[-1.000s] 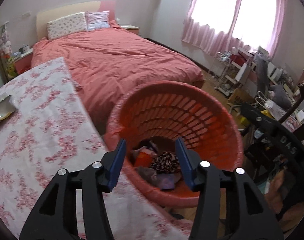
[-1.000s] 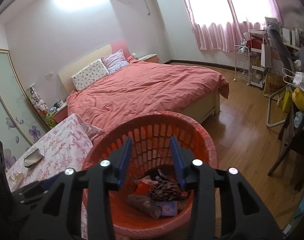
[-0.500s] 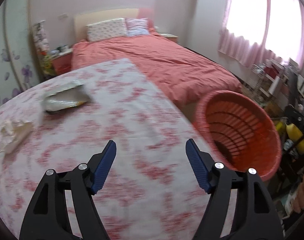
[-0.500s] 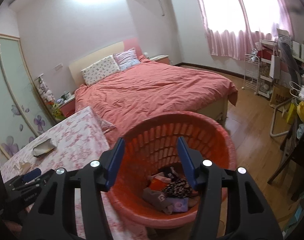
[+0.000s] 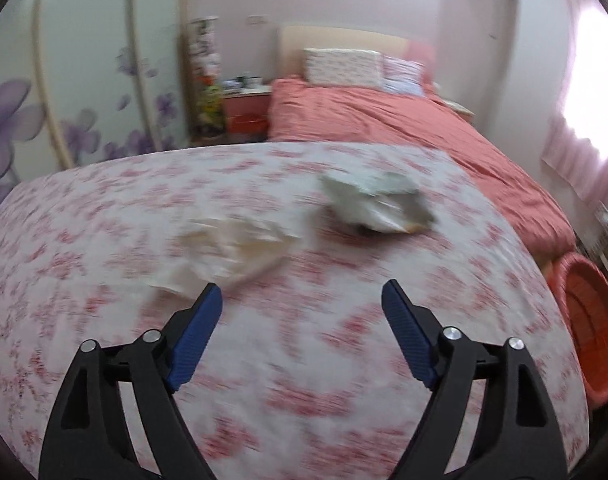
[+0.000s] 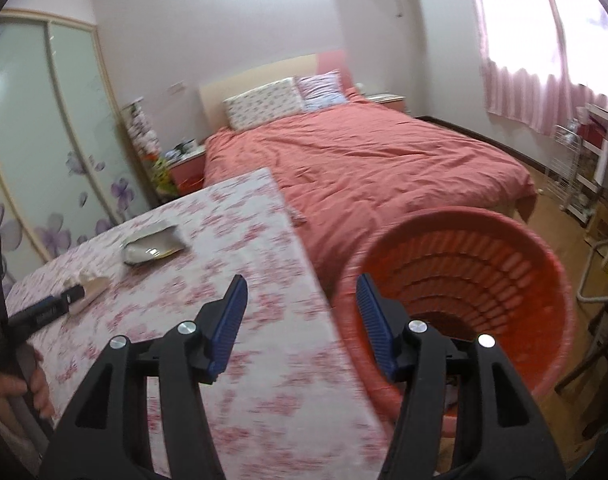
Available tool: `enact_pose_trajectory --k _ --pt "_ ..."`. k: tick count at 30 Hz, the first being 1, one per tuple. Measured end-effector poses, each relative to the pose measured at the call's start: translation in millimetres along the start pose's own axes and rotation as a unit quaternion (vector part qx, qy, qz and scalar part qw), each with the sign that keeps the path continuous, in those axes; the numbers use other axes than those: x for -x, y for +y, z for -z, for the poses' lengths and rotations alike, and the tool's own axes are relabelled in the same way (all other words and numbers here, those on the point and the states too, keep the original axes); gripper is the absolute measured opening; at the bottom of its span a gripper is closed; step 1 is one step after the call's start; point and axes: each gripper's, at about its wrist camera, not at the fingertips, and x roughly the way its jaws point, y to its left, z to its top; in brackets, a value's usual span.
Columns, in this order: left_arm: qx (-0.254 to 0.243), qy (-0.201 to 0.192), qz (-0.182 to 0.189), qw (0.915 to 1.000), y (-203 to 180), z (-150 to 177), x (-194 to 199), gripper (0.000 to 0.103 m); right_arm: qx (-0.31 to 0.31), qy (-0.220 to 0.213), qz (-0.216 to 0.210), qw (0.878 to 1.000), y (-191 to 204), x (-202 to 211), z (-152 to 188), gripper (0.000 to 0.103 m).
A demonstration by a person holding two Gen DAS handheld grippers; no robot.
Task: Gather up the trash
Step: 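Move both tools back over the crumpled white tissue and foil packet, then grasp the crumpled white tissue with the left tool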
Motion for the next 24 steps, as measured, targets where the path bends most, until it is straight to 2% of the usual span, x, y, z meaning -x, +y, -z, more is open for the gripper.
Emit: enact_pose_trajectory --k 2,5,9,17,22,24 --pt "0.016 -0.008 -0.013 0.9998 14 -6 -4 0.093 0.012 0.007 -0.009 1.0 16 -6 2 0.056" --pt "0.037 -0.01 -0.017 0.9991 31 -17 -16 0.096 0.028 0.016 -0.02 0.999 38 -15 4 0.056" --pt "0.048 0.012 -0.021 0.9985 38 -29 -44 0.097 0.046 0.026 -0.03 0.998 62 -27 5 0.056" --pt "0.037 0.06 -0.036 0.9968 46 -22 -80 0.096 0.073 0.042 -0.039 0.996 93 -46 6 0.056" --pt "0.043 0.071 -0.008 0.9965 53 -16 -85 0.077 0.08 0.048 -0.043 0.995 101 -52 8 0.056" --pt "0.036 0.064 -0.004 0.9973 52 -16 -82 0.066 0.08 0.051 -0.045 0.994 102 -54 8 0.056"
